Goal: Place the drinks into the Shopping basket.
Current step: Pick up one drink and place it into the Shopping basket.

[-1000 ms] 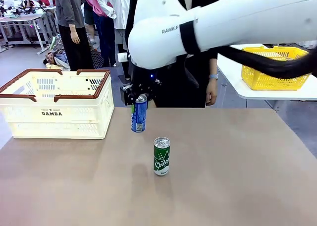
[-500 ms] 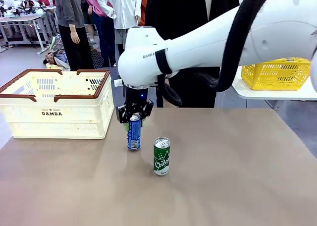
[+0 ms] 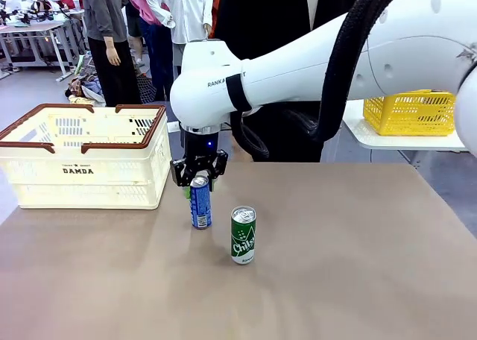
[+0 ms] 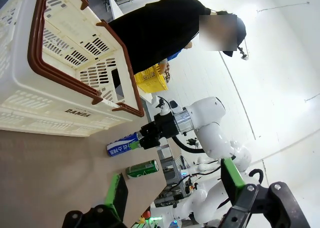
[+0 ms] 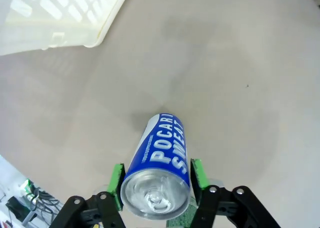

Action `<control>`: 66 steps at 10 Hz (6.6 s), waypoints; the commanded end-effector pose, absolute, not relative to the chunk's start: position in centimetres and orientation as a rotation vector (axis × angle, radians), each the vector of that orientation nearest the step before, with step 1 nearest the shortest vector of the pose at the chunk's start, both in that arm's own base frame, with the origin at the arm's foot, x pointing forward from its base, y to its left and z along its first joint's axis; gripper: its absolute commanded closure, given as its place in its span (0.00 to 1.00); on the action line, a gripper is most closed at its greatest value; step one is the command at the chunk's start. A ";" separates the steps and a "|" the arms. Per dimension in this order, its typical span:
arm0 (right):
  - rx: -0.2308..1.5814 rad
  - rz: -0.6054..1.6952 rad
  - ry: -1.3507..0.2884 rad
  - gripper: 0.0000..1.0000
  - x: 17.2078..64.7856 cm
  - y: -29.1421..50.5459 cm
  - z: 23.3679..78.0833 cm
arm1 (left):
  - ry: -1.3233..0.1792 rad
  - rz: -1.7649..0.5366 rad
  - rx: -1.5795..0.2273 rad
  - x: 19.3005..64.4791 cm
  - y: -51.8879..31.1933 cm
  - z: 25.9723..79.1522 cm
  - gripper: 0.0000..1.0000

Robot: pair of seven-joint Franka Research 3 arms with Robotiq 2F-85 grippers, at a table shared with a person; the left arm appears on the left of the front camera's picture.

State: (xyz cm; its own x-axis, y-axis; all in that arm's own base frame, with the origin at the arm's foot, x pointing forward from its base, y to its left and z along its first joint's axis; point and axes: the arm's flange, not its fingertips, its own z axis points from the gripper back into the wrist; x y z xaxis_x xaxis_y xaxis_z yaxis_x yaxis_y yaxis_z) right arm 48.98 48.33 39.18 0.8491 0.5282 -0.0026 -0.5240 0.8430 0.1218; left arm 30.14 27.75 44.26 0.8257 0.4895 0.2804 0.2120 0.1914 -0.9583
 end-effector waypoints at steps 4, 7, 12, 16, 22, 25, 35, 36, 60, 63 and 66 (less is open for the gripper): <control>0.221 0.519 -0.088 0.00 47.4 40.3 49.8 | -0.620 0.190 -1.389 29.9 27.7 44.3 0.00; 0.524 0.338 -0.017 0.00 42.7 21.9 56.7 | -0.620 0.190 -1.389 29.9 27.7 44.3 0.00; 0.846 0.048 -0.011 0.00 34.7 3.6 53.7 | -0.620 0.190 -1.389 29.9 27.7 44.3 0.00; 0.831 0.066 0.011 0.00 34.9 3.0 55.2 | -0.620 0.190 -1.389 29.9 27.7 44.3 0.00; 1.220 -0.228 0.083 0.00 30.2 -23.0 57.3 | -0.620 0.190 -1.389 29.9 27.7 44.3 0.00; 1.322 -0.251 0.050 0.00 29.6 -25.7 53.8 | -0.620 0.190 -1.389 29.9 27.7 44.3 0.00; 1.311 -0.293 0.070 0.00 27.5 -27.3 54.3 | -0.247 -0.257 -1.037 34.4 8.9 58.5 0.00; 1.311 -0.293 0.070 0.00 27.5 -27.3 54.3 | -0.181 -0.335 -0.860 35.9 2.9 60.0 0.00; 1.311 -0.293 0.070 0.00 27.5 -27.3 54.3 | 0.133 -0.519 -0.674 43.1 -11.6 56.3 0.00; 1.311 -0.293 0.070 0.00 27.5 -27.3 54.3 | 0.156 -0.491 -0.322 43.7 -22.8 54.6 0.00; 1.311 -0.293 0.070 0.00 27.5 -27.3 54.3 | 0.048 -0.323 -0.161 43.4 -27.8 49.3 0.00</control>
State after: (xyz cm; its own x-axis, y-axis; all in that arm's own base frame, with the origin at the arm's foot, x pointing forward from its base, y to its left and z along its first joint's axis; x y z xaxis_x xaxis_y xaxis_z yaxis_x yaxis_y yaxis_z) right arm 27.55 -27.43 53.90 0.9627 -0.1751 -0.2061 0.2438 0.2321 0.9416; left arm 43.61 -27.37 50.35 0.9117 -0.4091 -0.0374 0.3922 0.8939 -0.2170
